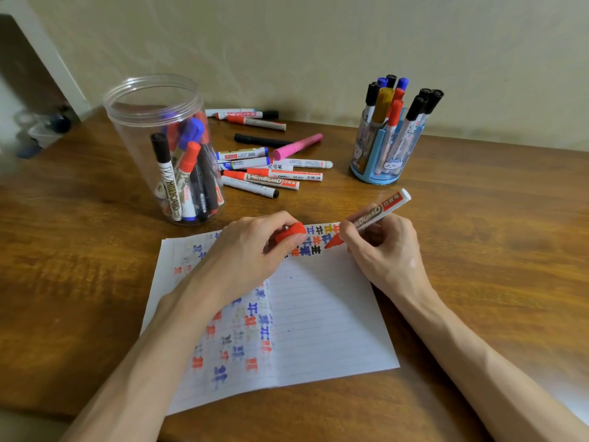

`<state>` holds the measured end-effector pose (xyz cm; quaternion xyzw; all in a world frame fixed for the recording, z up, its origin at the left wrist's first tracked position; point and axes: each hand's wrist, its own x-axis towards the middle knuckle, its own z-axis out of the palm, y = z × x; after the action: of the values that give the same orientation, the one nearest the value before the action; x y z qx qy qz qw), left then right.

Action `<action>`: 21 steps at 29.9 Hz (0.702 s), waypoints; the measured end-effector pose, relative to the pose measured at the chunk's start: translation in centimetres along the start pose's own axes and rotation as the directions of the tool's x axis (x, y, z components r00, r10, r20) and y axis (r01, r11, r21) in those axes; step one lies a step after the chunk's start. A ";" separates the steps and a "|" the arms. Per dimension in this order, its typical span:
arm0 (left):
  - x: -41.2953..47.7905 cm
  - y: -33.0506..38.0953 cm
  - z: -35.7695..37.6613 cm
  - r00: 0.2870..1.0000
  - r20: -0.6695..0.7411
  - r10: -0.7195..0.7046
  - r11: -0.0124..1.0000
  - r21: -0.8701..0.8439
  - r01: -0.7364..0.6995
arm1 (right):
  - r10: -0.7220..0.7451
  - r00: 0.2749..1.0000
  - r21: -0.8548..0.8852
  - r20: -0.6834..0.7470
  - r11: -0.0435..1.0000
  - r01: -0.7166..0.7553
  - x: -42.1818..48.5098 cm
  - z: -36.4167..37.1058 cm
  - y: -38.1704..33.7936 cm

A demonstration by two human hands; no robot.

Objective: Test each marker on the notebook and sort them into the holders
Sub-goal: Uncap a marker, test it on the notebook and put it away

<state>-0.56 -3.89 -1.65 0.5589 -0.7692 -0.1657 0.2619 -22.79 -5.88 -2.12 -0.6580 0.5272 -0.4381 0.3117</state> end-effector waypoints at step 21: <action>-0.1 0.1 -0.1 1.000 0.006 0.005 1.000 -0.014 -0.004 | -0.066 0.998 -0.023 0.020 0.998 0.067 0.1 0.1 0.3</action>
<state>-0.57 -3.78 -1.48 0.5548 -0.7700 -0.1721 0.2639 -22.84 -6.10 -2.40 -0.6830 0.5070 -0.4357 0.2942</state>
